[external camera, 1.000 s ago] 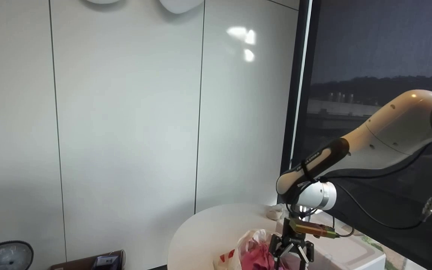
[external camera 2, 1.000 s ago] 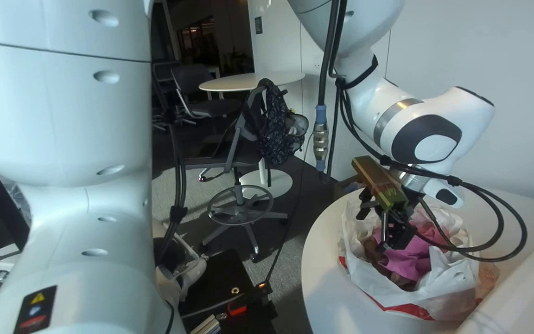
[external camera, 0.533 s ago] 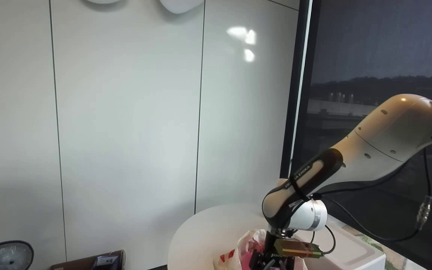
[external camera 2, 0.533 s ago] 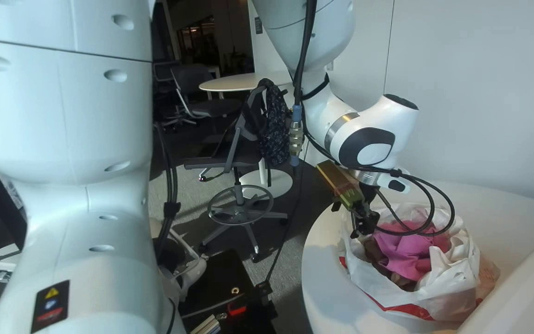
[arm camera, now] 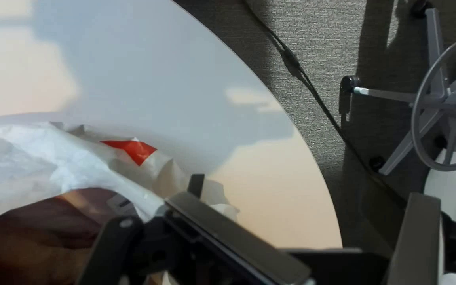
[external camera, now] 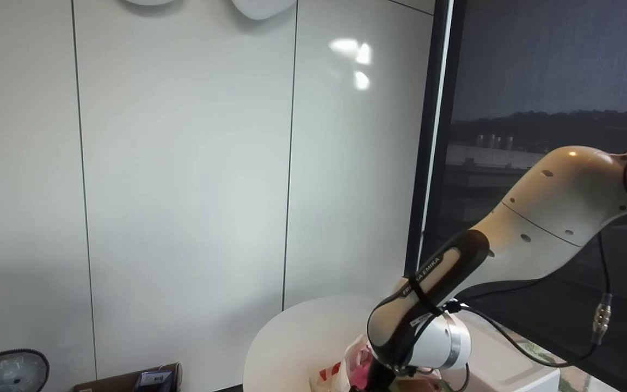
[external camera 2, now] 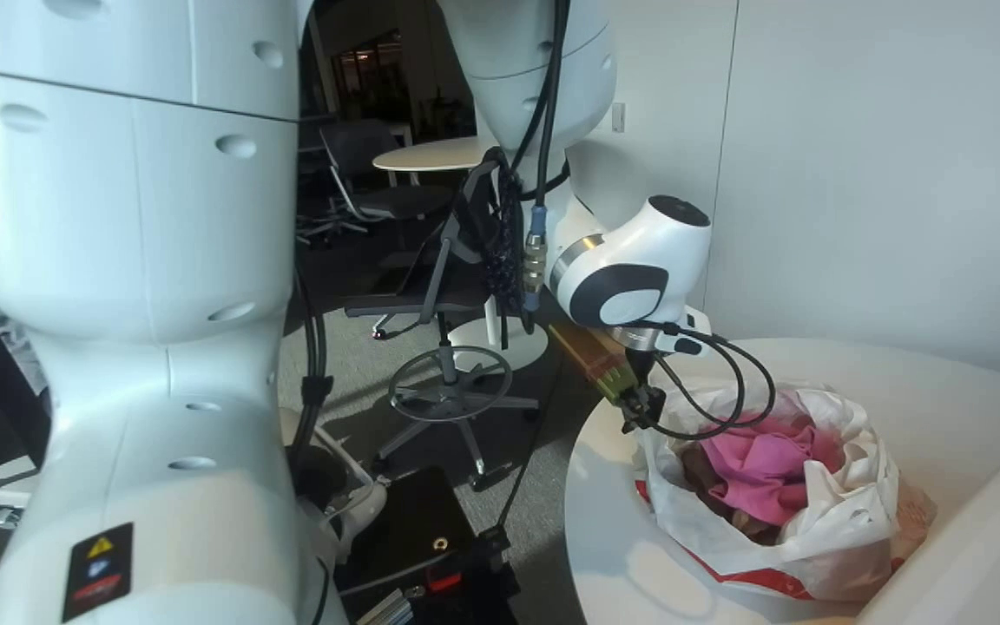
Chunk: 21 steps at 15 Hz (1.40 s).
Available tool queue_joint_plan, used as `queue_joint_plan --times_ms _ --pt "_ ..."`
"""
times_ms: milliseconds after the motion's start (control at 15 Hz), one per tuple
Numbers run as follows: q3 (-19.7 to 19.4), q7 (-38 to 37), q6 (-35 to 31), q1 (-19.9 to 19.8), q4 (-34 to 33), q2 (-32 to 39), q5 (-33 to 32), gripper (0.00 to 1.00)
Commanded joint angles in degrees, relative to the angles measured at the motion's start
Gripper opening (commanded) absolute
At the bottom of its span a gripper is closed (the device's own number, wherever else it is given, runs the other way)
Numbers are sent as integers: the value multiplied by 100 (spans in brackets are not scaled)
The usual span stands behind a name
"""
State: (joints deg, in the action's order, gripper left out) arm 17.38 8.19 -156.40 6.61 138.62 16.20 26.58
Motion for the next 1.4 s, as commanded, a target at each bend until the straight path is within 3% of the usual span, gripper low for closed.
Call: queue_joint_plan --times_ms 0,267,467,733,1000,1067,1133,1333 --pt "426 776 -1116 -140 28 315 283 100" --pt "1035 1084 -2587 -639 -17 856 -187 100" --pt "1063 731 -3321 -876 106 1059 -1310 100" --pt "480 351 -3774 -814 68 1304 -2514 100" --pt "-18 99 -3816 -664 36 1504 -2990 100" --pt "-50 31 -3795 -667 21 1549 -3044 75" --pt "-26 -32 -3832 -706 17 1587 -3097 74" --pt "18 -269 -3697 -726 -4 1564 -3091 51"
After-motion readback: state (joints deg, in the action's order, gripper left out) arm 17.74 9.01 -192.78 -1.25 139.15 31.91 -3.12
